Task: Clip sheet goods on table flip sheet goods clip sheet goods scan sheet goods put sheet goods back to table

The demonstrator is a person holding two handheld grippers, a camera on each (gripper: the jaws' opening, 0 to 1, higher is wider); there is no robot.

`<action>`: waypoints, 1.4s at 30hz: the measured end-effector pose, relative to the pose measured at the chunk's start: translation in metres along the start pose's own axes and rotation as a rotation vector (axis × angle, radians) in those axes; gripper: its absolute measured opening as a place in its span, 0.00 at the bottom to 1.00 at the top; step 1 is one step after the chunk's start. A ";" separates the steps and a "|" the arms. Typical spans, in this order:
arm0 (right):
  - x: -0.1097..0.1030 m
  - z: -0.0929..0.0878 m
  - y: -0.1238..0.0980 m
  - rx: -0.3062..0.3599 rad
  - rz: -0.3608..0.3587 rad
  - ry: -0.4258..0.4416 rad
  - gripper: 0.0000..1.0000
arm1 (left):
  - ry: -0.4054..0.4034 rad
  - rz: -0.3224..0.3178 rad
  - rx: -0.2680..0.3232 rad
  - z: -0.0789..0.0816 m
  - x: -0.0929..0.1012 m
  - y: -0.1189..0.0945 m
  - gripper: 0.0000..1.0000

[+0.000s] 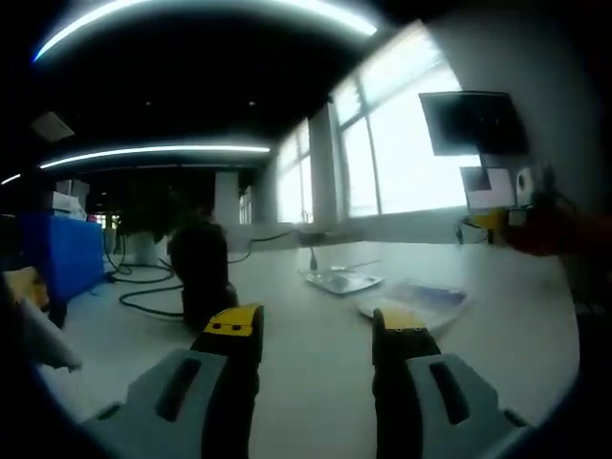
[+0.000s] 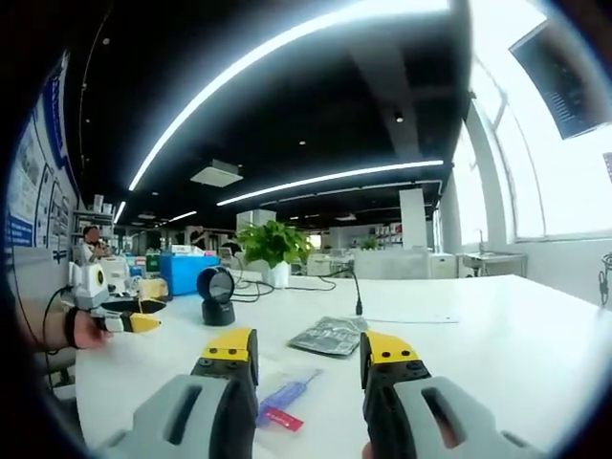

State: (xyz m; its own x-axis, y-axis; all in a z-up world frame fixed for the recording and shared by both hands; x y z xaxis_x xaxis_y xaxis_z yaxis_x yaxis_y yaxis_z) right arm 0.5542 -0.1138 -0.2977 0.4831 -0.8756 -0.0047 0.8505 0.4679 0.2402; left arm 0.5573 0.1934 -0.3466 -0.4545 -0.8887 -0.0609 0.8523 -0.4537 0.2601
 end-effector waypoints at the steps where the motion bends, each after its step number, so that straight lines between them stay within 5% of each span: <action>1: -0.002 0.000 0.002 -0.002 0.008 -0.002 0.38 | -0.003 0.001 -0.001 0.000 0.000 0.000 0.38; 20: -0.043 -0.014 0.016 -0.038 0.112 0.004 0.37 | 0.004 -0.002 -0.006 -0.001 0.000 0.000 0.38; 42: -0.096 -0.060 0.028 -0.159 0.278 -0.117 0.38 | 0.004 0.001 -0.003 -0.001 -0.001 0.001 0.38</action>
State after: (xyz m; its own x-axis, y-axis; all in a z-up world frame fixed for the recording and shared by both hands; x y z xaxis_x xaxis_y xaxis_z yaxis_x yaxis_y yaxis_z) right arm 0.5445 -0.0097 -0.3492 0.6815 -0.7155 0.1538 0.7159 0.6953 0.0626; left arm 0.5585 0.1937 -0.3474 -0.4524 -0.8895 -0.0640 0.8537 -0.4527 0.2574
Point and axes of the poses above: the point that each gripper's makers call its tool centre point, and the gripper's own axes: y roughly forward along the fingers, x roughly to its right, z roughly out of its top, the point moved 3 cm from there along -y, roughly backward along the fingers, and after that the axes turned 11 degrees about x, right-handed, at the moved point
